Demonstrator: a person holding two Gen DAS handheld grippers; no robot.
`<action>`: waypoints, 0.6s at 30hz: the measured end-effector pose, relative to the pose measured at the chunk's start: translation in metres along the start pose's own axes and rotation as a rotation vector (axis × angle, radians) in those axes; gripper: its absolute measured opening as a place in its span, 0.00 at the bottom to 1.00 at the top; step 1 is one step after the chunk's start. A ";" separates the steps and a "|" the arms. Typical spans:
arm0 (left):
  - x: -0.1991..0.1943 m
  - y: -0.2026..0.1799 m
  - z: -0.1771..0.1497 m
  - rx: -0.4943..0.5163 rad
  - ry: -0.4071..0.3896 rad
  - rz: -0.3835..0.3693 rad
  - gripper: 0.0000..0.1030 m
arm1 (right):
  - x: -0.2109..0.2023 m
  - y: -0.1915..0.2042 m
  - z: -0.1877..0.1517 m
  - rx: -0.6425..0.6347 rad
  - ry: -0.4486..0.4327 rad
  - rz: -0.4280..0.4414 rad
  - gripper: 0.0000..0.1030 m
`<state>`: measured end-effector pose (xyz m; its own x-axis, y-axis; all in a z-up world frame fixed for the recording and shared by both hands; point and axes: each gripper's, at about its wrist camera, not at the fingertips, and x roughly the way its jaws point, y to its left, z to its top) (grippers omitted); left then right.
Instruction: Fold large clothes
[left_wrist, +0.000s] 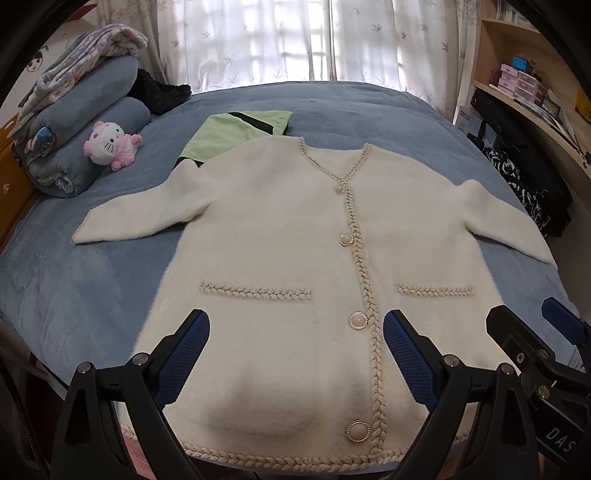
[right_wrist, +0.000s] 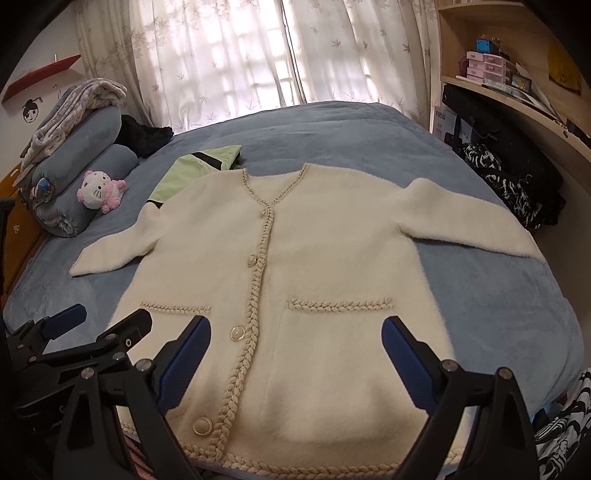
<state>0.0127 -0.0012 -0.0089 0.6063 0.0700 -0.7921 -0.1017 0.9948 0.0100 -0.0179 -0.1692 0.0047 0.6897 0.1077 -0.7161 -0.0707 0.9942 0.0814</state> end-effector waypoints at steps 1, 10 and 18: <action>0.000 -0.001 0.002 0.005 -0.001 -0.003 0.91 | -0.001 0.000 0.000 -0.002 -0.003 0.000 0.91; -0.013 -0.010 0.029 0.007 -0.037 -0.103 0.91 | -0.025 -0.007 0.028 -0.033 -0.105 -0.023 0.91; -0.040 -0.027 0.067 0.029 -0.212 -0.224 0.91 | -0.044 -0.027 0.071 -0.040 -0.214 -0.090 0.91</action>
<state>0.0436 -0.0256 0.0631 0.7626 -0.1402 -0.6315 0.0740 0.9887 -0.1301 0.0047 -0.2016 0.0834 0.8314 0.0190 -0.5554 -0.0276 0.9996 -0.0072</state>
